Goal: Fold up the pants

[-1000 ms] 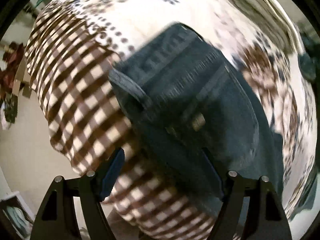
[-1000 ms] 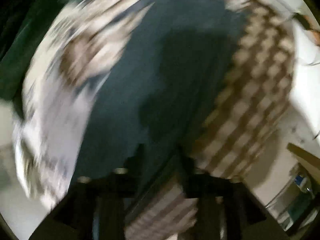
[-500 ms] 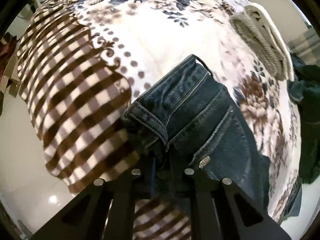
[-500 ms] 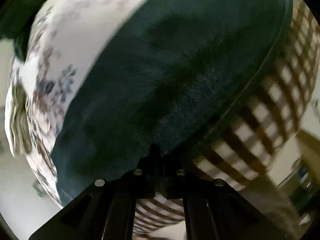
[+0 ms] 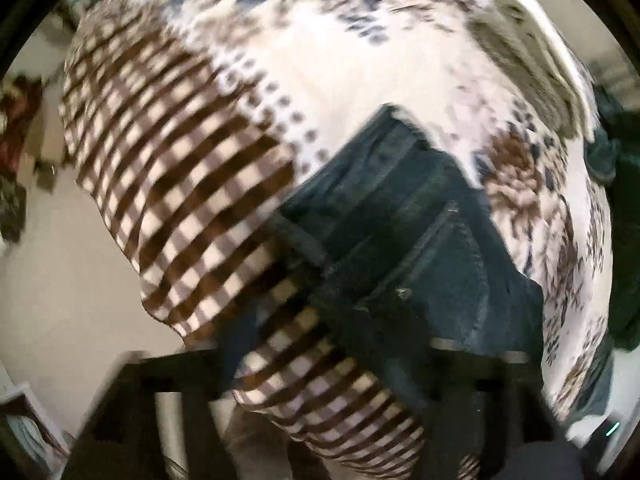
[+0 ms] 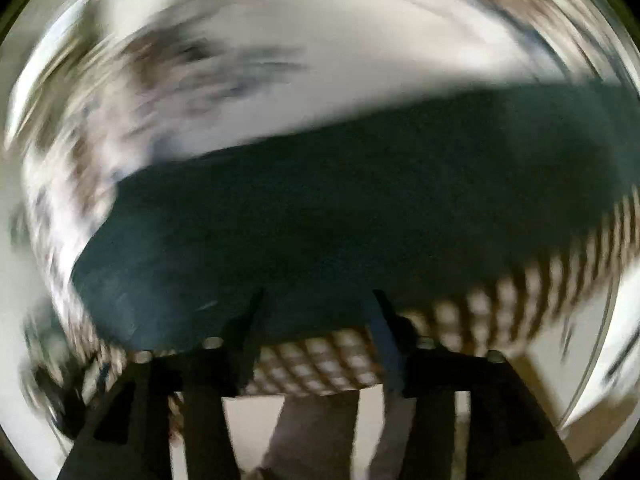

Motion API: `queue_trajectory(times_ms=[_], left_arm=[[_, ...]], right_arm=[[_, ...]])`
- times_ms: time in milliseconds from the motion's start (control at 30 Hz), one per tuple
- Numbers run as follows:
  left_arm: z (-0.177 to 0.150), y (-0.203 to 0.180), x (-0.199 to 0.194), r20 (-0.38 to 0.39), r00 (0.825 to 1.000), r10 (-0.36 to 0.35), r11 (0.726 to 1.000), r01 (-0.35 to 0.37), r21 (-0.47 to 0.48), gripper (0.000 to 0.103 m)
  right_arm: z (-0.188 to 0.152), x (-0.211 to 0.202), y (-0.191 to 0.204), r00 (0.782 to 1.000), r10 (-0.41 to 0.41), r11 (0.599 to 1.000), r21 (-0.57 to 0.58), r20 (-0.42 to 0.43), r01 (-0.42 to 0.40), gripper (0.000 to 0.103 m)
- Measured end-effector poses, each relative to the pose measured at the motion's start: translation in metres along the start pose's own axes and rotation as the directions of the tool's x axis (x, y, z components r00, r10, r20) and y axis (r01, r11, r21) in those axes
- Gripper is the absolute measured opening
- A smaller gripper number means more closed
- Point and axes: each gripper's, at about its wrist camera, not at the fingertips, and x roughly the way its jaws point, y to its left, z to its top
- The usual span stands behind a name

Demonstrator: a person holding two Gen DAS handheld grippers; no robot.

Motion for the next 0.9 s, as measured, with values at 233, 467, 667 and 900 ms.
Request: queue_trajectory(times_ms=[233,467,667,900], left_arm=[[0.010,-0.096,0.046,0.046,0.998,0.032,0.959,-0.043,0.279,0.080],[0.019,-0.115,0.103,0.005,0.997,0.078,0.911,-0.073,0.407,0.080],[0.014,-0.115,0.104,0.009,0.996,0.084,0.884,-0.078,0.462,0.081],[-0.009,-0.154,0.051,0.053,0.998,0.046,0.875,-0.066,0.479,0.081]], right_arm=[[0.095,0.052,0.179,0.998,0.056,0.912,-0.407,-0.011,-0.055,0.062],[0.132,0.116,0.236,0.985,-0.046,0.840,-0.540,-0.165,-0.051,0.021],[0.143,0.105,0.210,0.992,0.034,0.905,-0.418,-0.121,-0.082,0.007],[0.116,-0.007,0.098,0.939,0.270,0.932,-0.302,0.212,-0.199,0.073]])
